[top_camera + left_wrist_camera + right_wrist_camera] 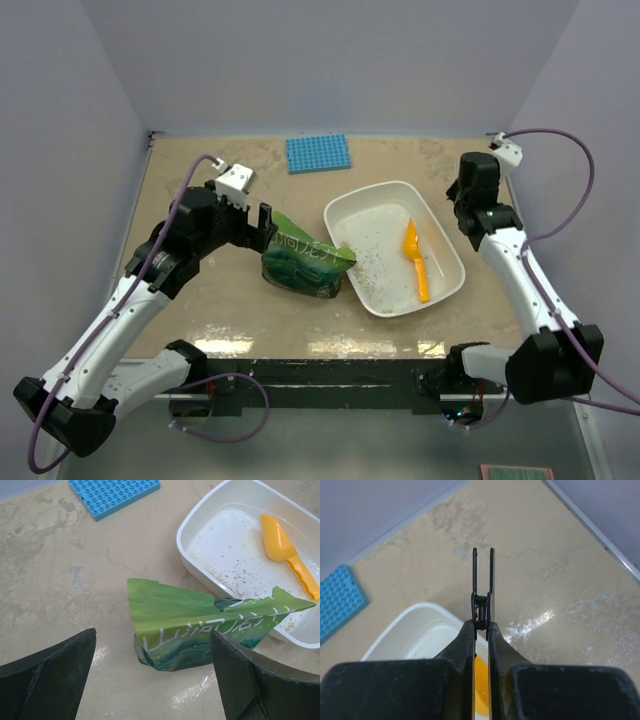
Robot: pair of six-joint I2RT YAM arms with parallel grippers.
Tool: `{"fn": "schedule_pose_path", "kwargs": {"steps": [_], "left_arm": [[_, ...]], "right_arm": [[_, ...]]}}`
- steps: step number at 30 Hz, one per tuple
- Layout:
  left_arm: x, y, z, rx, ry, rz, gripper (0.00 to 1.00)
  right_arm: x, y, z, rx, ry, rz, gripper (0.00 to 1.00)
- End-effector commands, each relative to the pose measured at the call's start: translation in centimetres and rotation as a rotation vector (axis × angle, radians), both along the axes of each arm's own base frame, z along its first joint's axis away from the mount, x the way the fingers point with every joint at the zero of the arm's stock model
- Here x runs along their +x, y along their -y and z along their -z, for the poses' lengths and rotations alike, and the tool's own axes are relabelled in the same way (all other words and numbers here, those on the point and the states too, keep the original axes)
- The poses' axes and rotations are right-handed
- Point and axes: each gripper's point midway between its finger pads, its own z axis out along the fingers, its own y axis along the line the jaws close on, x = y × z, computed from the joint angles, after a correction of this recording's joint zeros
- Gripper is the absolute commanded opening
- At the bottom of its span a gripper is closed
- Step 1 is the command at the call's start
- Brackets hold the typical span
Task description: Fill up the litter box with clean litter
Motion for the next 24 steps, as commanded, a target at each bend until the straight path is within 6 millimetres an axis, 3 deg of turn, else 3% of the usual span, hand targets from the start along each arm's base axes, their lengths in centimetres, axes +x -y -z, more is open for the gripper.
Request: {"fn": "schedule_pose_path", "kwargs": {"steps": [1, 4, 5, 8, 11, 19, 23, 24], "left_arm": [[-0.3, 2.6, 0.1, -0.110, -0.001, 0.094, 1.00], [-0.8, 3.0, 1.2, -0.123, -0.015, 0.121, 1.00], [-0.9, 2.9, 1.5, -0.119, -0.020, 0.123, 1.00], [-1.1, 2.6, 2.1, -0.105, -0.019, 0.120, 1.00], [-1.1, 2.2, 2.5, -0.090, -0.010, 0.109, 1.00], [-1.1, 2.3, 2.5, -0.088, -0.013, 0.116, 1.00], [-1.3, 2.2, 2.7, -0.086, -0.018, 0.116, 1.00], [-1.3, 2.2, 2.9, -0.082, -0.021, 0.115, 1.00]], "right_arm": [[4.8, 4.6, 1.2, 0.120, 0.098, 0.173, 0.00], [6.1, 6.7, 4.2, 0.080, 0.011, 0.246, 0.00], [6.5, 8.8, 6.8, 0.082, -0.052, 0.295, 0.00], [6.6, 10.3, 10.6, 0.101, -0.137, 0.312, 0.00], [6.3, 10.8, 12.8, 0.083, -0.194, 0.314, 0.00], [6.3, 11.7, 15.3, 0.011, -0.291, 0.319, 0.00], [6.7, 11.5, 16.2, 0.007, -0.315, 0.288, 0.27], [6.6, 11.5, 16.4, 0.005, -0.321, 0.285, 0.38]]}}
